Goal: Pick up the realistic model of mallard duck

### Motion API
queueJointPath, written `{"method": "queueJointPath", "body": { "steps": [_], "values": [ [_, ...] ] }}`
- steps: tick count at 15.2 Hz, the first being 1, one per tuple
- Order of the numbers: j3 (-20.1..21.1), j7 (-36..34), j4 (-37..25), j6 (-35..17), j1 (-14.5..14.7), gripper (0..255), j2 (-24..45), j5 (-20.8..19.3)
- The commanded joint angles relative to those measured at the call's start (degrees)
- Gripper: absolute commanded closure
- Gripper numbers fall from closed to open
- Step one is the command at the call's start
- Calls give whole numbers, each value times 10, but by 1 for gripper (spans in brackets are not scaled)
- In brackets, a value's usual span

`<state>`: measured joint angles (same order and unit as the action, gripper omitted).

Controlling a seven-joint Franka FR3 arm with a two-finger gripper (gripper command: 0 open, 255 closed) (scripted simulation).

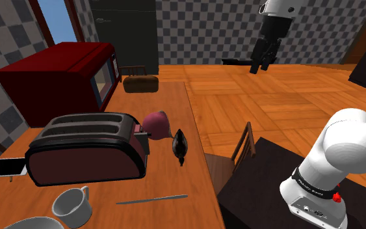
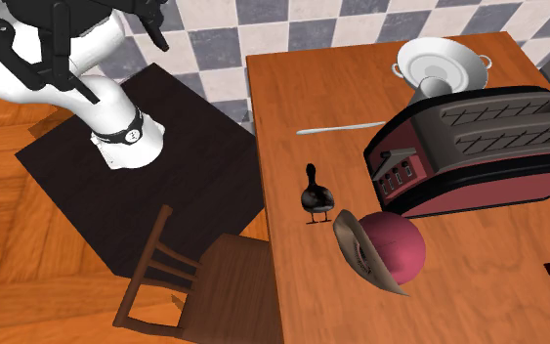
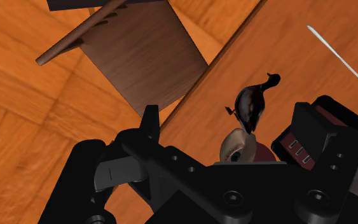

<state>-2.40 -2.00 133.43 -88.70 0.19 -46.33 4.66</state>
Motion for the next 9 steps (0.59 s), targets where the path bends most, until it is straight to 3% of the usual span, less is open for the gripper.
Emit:
{"method": "queueJointPath", "body": {
  "steps": [1,9],
  "values": [
    [0,0,0,0,0,0,0,0],
    [103,-106,100,-139,12,0,23,29]
  ]
}}
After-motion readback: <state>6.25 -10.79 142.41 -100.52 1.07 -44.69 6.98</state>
